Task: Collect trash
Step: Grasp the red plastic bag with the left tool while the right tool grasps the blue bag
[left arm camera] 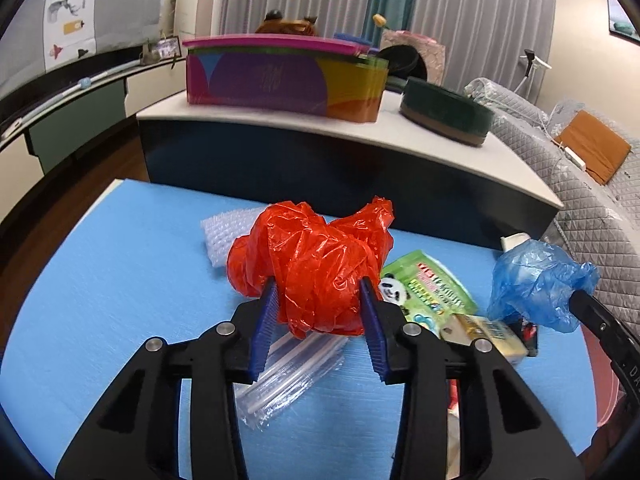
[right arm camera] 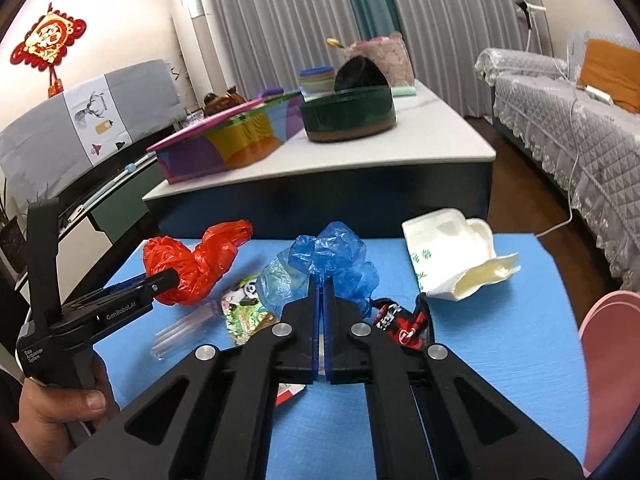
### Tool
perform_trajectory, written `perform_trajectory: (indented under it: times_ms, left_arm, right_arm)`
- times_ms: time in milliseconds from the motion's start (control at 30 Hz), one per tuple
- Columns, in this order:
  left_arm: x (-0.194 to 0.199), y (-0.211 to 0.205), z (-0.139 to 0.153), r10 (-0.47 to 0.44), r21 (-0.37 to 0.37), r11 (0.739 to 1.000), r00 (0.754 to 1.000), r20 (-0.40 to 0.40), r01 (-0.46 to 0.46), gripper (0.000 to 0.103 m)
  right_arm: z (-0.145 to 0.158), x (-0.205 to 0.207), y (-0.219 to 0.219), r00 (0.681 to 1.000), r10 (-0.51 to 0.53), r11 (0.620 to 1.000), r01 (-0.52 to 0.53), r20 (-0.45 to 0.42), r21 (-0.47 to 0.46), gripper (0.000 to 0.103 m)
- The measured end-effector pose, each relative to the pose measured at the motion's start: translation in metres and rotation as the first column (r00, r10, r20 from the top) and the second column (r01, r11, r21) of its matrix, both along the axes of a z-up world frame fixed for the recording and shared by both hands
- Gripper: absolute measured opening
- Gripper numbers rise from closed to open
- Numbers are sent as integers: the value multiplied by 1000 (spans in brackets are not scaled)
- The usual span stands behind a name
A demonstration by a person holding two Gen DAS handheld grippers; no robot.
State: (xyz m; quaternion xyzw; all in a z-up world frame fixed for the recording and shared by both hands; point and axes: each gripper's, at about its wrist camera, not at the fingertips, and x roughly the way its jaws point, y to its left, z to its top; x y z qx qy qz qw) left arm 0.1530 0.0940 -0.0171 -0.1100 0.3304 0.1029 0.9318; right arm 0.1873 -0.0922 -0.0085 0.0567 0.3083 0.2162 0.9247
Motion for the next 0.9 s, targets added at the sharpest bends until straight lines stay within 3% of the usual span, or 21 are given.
perform_trajectory:
  times_ms: [300,900]
  left_arm:
    - [-25,-10,23,-24,-12,1000,998,59,25,39]
    - [-62,-57,52,-119,3,993,985,123,119,39]
  right_arm:
    - [26,-32,-9,997,-12,999,15,76,-31,2]
    - [56,-85,-65,983,-120,991,128,137,-48,2]
